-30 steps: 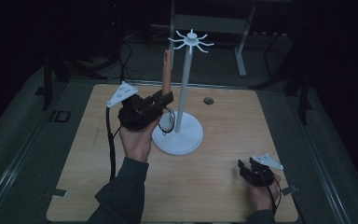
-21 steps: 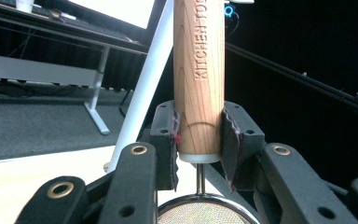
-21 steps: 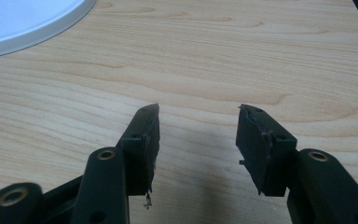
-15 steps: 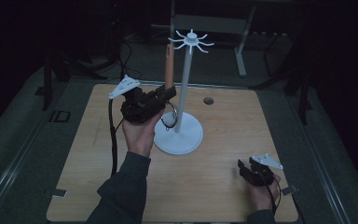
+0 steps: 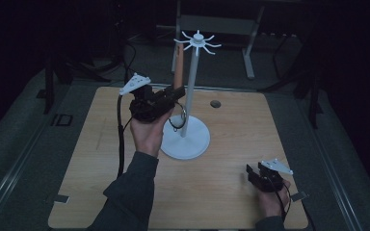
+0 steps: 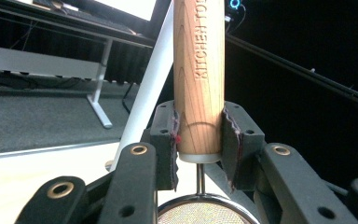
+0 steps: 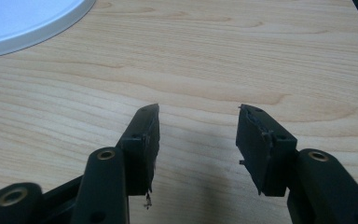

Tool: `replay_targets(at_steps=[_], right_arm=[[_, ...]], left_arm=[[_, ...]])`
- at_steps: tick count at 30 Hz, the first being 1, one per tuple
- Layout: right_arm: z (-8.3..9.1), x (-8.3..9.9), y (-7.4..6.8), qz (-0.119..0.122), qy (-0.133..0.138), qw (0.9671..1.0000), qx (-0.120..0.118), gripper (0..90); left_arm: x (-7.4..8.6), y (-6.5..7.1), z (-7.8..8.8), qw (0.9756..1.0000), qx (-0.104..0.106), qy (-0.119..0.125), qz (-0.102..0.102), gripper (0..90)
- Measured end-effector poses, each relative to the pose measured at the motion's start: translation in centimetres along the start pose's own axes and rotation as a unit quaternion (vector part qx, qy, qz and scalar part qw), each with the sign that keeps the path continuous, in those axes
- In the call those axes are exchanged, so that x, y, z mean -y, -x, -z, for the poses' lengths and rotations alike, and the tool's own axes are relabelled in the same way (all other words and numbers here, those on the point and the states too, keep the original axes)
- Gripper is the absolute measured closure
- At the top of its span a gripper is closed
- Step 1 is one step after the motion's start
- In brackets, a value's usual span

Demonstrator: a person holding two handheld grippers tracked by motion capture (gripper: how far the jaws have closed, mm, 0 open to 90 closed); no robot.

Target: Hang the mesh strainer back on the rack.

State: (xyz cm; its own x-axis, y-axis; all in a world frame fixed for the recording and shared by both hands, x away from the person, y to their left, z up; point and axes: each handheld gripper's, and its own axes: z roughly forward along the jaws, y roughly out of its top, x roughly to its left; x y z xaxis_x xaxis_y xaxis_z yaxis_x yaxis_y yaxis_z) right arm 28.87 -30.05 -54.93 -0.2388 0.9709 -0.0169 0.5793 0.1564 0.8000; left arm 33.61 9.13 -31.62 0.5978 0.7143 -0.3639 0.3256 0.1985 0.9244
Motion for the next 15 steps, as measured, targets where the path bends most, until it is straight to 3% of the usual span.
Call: replay_targets(at_steps=[15], right_arm=[[0.1, 0.0, 0.1, -0.001, 0.001, 1.0000, 0.000, 48.9]], left_arm=[[-0.4, -0.2, -1.4, 0.9999, 0.001, -0.013, 0.001, 69.0]])
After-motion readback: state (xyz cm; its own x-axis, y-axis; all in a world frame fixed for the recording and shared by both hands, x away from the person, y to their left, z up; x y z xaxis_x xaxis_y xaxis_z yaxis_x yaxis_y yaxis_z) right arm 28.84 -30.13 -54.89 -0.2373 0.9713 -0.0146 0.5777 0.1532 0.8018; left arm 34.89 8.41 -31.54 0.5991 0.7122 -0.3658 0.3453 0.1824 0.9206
